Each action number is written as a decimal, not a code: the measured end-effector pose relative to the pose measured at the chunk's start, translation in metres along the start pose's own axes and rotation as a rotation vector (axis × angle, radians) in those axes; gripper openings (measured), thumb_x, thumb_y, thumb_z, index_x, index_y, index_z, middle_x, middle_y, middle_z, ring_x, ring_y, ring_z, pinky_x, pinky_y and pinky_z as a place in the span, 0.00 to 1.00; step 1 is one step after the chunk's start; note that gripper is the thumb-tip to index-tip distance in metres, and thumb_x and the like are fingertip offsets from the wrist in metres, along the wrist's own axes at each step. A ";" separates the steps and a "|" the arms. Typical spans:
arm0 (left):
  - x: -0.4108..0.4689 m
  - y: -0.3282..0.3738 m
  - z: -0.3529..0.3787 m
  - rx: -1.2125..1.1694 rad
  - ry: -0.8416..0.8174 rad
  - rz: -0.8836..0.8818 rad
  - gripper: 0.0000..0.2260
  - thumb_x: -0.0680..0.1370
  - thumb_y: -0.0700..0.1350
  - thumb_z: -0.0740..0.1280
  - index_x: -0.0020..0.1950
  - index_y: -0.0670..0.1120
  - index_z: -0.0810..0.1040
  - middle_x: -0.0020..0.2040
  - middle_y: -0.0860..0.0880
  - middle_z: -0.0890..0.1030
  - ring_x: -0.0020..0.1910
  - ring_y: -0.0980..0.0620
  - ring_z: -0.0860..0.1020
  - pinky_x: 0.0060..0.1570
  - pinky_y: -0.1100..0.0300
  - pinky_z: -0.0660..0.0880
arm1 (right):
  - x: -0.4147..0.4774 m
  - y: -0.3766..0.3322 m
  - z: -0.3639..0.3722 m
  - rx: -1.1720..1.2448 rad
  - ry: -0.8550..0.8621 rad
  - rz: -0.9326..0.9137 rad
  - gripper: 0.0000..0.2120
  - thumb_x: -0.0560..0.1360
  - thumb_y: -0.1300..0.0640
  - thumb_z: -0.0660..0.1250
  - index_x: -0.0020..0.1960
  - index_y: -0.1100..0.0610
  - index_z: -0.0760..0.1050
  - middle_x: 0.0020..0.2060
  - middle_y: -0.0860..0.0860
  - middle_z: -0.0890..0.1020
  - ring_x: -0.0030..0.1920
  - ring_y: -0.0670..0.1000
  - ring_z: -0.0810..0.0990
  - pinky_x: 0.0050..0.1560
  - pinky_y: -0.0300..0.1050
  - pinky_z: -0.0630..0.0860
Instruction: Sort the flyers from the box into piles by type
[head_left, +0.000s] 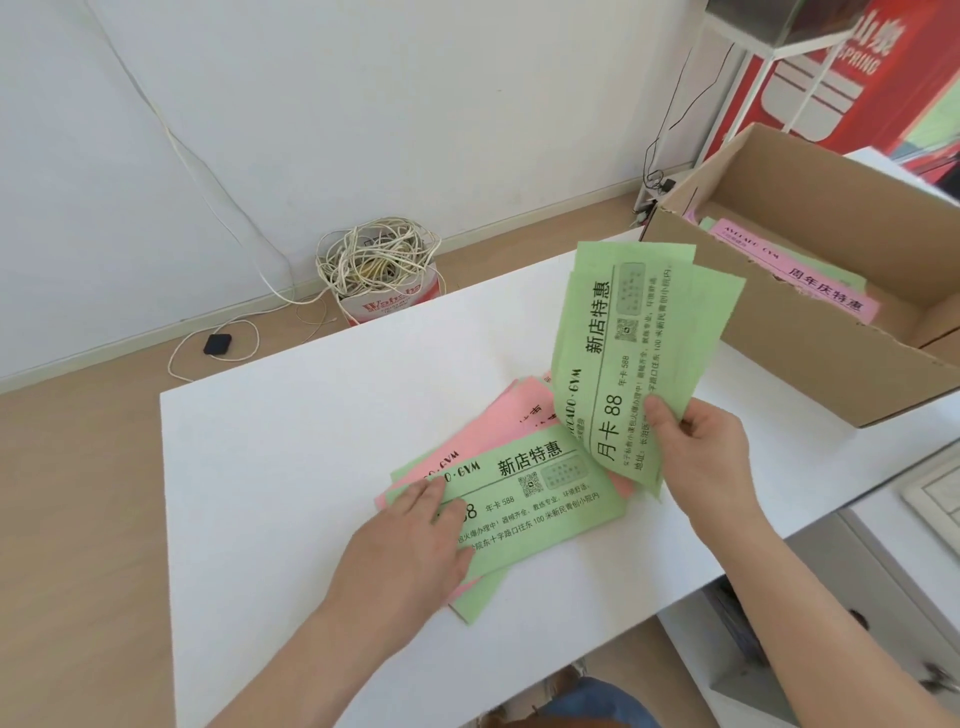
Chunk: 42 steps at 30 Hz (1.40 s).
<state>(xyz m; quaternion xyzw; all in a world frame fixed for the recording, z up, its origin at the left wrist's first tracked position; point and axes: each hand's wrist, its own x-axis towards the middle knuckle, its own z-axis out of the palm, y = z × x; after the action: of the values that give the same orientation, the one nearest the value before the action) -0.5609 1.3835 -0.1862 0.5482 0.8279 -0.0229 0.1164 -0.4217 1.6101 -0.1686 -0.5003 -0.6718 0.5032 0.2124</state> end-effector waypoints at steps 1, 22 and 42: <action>0.000 0.000 -0.001 0.019 -0.012 0.020 0.18 0.65 0.62 0.69 0.44 0.49 0.83 0.49 0.47 0.84 0.48 0.50 0.83 0.35 0.61 0.79 | -0.003 0.000 -0.002 -0.079 0.015 -0.073 0.11 0.79 0.53 0.63 0.45 0.58 0.79 0.40 0.49 0.84 0.41 0.52 0.83 0.43 0.55 0.80; 0.004 0.013 -0.047 0.162 -0.090 0.120 0.08 0.67 0.38 0.69 0.43 0.47 0.74 0.39 0.49 0.78 0.35 0.47 0.78 0.29 0.59 0.63 | -0.010 -0.008 0.016 -0.345 -0.314 -0.034 0.13 0.81 0.51 0.57 0.49 0.56 0.78 0.43 0.50 0.84 0.44 0.53 0.81 0.49 0.52 0.78; 0.064 0.030 -0.038 0.072 0.035 0.159 0.28 0.74 0.58 0.67 0.70 0.47 0.65 0.71 0.50 0.64 0.70 0.49 0.61 0.64 0.55 0.64 | -0.004 0.005 -0.034 -0.200 0.145 -0.106 0.12 0.81 0.55 0.58 0.47 0.61 0.75 0.39 0.53 0.82 0.39 0.59 0.79 0.39 0.55 0.78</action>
<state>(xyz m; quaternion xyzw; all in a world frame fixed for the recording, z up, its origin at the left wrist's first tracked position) -0.5636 1.4591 -0.1604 0.6163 0.7823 -0.0337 0.0835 -0.3912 1.6223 -0.1587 -0.5178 -0.7269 0.3843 0.2361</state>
